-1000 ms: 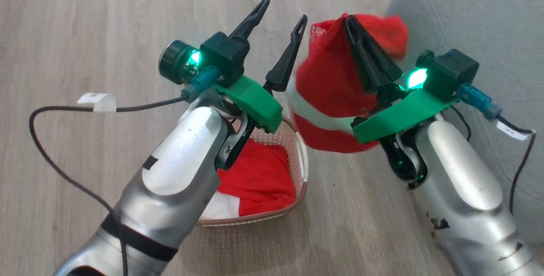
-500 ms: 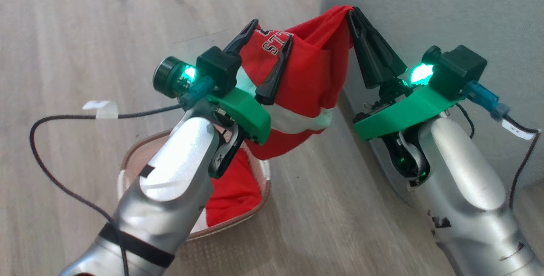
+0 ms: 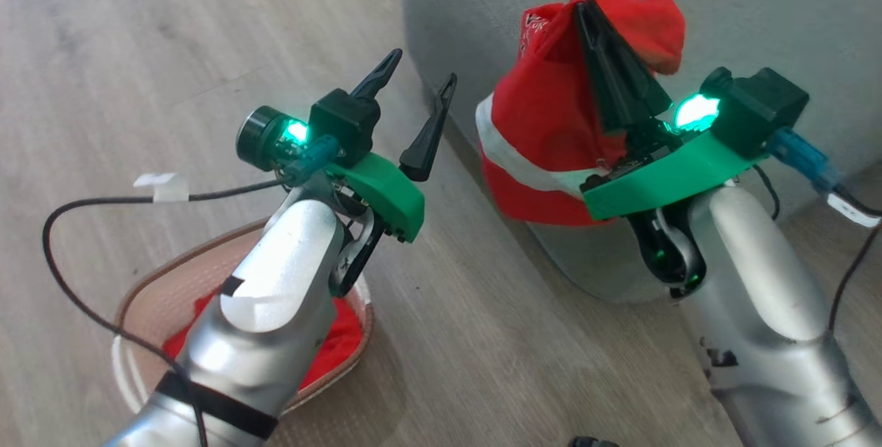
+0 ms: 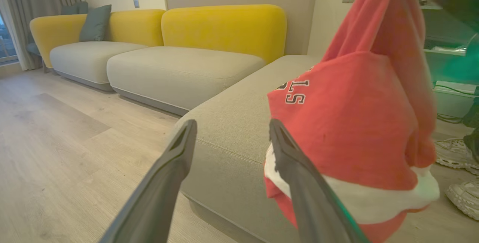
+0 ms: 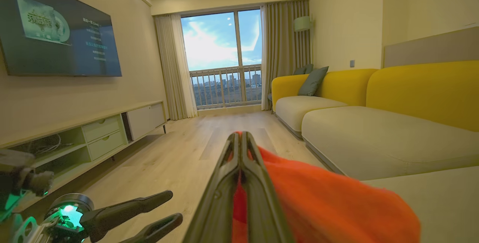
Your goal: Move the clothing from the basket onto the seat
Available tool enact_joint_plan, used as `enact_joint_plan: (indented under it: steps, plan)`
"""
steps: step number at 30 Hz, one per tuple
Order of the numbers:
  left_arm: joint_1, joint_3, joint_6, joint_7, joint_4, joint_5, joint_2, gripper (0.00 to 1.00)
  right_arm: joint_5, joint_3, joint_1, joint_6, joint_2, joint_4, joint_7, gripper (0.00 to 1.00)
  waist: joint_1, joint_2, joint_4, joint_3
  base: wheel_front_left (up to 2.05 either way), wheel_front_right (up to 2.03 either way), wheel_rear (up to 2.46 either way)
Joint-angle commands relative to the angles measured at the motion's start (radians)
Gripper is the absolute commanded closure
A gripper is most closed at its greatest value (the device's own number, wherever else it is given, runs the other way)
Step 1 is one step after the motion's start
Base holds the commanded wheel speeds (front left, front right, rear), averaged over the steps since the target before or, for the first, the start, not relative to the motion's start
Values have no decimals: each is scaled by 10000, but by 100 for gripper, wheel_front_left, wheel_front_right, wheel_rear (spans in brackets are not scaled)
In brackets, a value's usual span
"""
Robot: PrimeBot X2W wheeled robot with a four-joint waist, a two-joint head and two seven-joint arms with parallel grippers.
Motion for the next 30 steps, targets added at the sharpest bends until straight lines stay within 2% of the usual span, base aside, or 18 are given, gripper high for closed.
enact_joint_plan:
  steps: [1,17,23,30]
  plan:
    - [-258,373,-26,-93,-273,94,141,0,-85,-7,32,-2,161,-433,-65,100,0,0,-269,35,0,0,0]
    - [-896,-112,-351,-93,-23,9,133,0,-857,-1716,641,-2,-371,-1337,-65,100,0,0,-565,814,0,0,0]
    - [-1075,-155,-387,-93,84,293,138,0,-1415,-2463,-314,-2,-915,-1074,-65,100,0,0,-562,1546,0,0,0]
    - [-1153,-40,-437,-93,79,663,494,0,-1616,-3073,-2028,-2,-1526,-427,-65,100,0,0,-557,2507,0,0,0]
